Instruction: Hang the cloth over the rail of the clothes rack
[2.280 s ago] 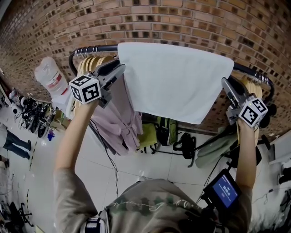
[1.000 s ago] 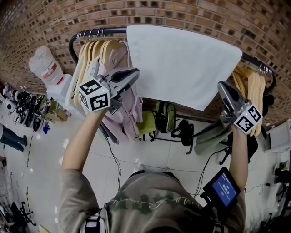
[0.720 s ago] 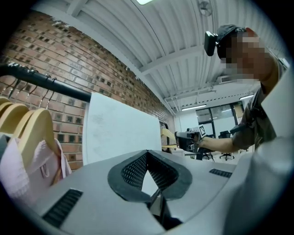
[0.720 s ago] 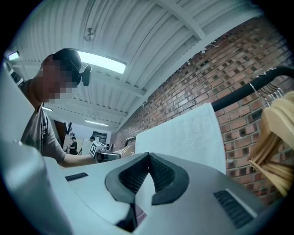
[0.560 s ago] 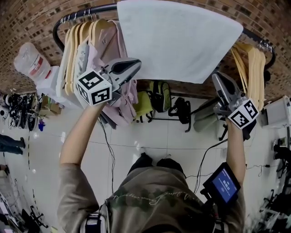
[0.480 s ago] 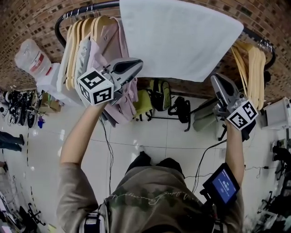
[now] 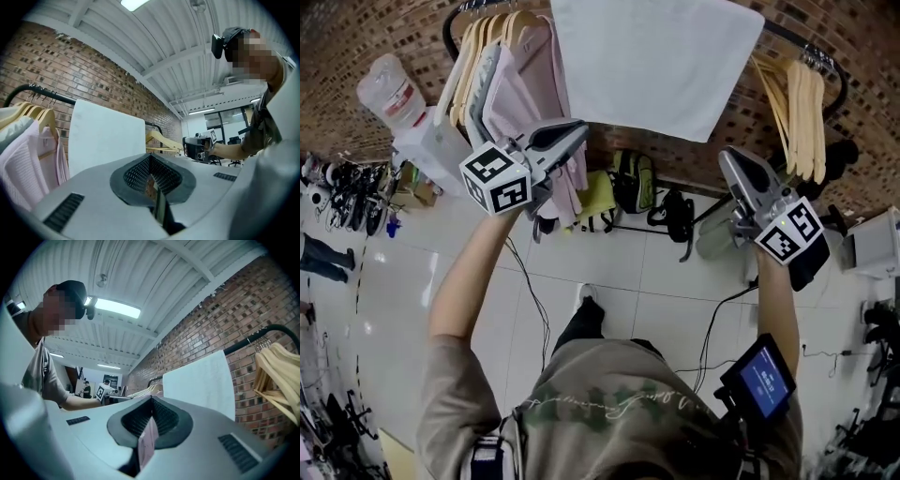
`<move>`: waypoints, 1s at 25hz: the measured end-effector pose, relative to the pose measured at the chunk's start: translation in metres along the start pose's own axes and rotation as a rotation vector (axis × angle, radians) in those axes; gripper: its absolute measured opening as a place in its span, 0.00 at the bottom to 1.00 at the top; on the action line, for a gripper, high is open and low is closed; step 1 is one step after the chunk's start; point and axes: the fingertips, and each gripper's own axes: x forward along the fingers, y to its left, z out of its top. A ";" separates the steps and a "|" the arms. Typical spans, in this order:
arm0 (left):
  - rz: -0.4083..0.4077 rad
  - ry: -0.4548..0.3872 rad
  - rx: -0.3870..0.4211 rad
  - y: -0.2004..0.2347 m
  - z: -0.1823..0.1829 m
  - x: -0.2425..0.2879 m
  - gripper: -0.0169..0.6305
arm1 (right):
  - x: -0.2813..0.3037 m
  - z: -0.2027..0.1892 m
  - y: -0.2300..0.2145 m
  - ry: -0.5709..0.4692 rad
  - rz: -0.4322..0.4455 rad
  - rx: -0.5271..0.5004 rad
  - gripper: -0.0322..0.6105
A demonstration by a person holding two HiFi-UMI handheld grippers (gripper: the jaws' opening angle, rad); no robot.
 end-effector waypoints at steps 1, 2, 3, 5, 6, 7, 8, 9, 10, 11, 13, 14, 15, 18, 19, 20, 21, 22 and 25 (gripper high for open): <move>0.015 -0.003 0.000 -0.012 -0.001 -0.004 0.04 | -0.005 -0.001 0.007 -0.010 0.006 0.012 0.06; 0.028 -0.010 -0.008 -0.024 -0.003 -0.007 0.04 | -0.010 -0.003 0.015 -0.016 0.013 0.025 0.06; 0.038 -0.014 -0.019 -0.037 -0.006 -0.009 0.04 | -0.015 -0.007 0.024 -0.018 0.021 0.038 0.06; 0.041 -0.009 -0.034 -0.064 -0.013 -0.011 0.04 | -0.025 -0.012 0.043 -0.017 0.044 0.061 0.06; 0.037 -0.005 -0.041 -0.077 -0.015 -0.012 0.04 | -0.030 -0.012 0.052 -0.016 0.057 0.062 0.06; 0.035 -0.004 -0.051 -0.088 -0.016 -0.014 0.04 | -0.033 -0.011 0.061 -0.013 0.068 0.053 0.06; 0.035 -0.006 -0.065 -0.099 -0.017 -0.017 0.04 | -0.035 -0.010 0.070 -0.008 0.076 0.040 0.06; 0.037 -0.008 -0.077 -0.108 -0.017 -0.021 0.04 | -0.038 -0.010 0.079 -0.003 0.081 0.027 0.06; 0.041 -0.005 -0.082 -0.116 -0.017 -0.027 0.04 | -0.040 -0.009 0.088 -0.002 0.082 0.020 0.06; 0.045 0.001 -0.077 -0.122 -0.016 -0.032 0.04 | -0.042 -0.009 0.096 -0.006 0.082 0.018 0.06; 0.049 0.012 -0.052 -0.130 -0.009 -0.041 0.04 | -0.045 -0.004 0.111 -0.020 0.077 0.018 0.06; 0.050 0.011 -0.045 -0.132 -0.005 -0.045 0.04 | -0.045 -0.001 0.117 -0.027 0.072 0.016 0.06; 0.050 0.006 -0.043 -0.134 -0.001 -0.048 0.04 | -0.044 0.002 0.123 -0.032 0.068 0.012 0.06; 0.047 -0.004 -0.050 -0.139 0.002 -0.059 0.04 | -0.040 0.002 0.140 -0.043 0.048 0.010 0.06; 0.045 -0.008 -0.060 -0.140 0.002 -0.064 0.04 | -0.039 0.000 0.145 -0.046 0.035 0.015 0.06; 0.044 -0.012 -0.070 -0.141 0.003 -0.069 0.04 | -0.036 -0.001 0.150 -0.049 0.023 0.020 0.06; 0.044 -0.012 -0.075 -0.140 0.004 -0.075 0.04 | -0.033 -0.003 0.156 -0.050 0.018 0.024 0.06; 0.046 -0.009 -0.071 -0.139 0.005 -0.081 0.04 | -0.028 -0.004 0.162 -0.049 0.017 0.024 0.06; 0.058 0.000 -0.061 -0.133 0.007 -0.102 0.04 | -0.009 -0.009 0.183 -0.036 0.021 0.001 0.06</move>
